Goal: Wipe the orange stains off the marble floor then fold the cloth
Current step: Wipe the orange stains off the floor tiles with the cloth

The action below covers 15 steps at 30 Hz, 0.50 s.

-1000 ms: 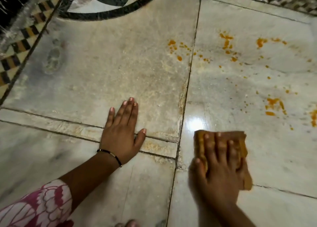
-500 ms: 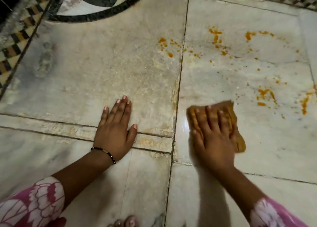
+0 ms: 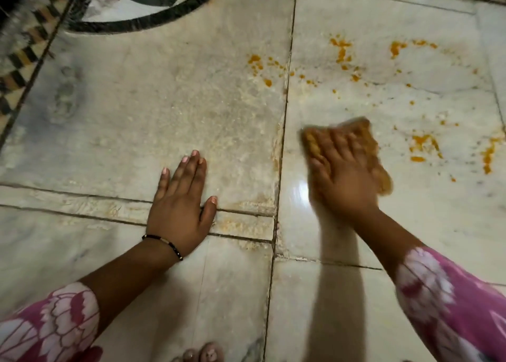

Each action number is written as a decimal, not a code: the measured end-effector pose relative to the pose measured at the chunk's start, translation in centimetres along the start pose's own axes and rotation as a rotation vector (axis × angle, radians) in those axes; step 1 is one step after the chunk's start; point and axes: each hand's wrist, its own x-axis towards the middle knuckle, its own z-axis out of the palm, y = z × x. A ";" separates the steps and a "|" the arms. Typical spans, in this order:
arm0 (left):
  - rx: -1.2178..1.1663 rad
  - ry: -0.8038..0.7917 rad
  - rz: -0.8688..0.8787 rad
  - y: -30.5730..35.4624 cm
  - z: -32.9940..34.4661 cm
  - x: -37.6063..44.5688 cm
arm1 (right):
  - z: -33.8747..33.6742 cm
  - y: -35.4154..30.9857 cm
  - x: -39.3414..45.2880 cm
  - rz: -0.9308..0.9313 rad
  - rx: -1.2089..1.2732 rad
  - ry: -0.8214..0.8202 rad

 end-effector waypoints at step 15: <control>0.008 0.000 0.031 -0.3 0.2 0.0 | 1.5 -3.9 -0.9 -0.033 -0.030 0.001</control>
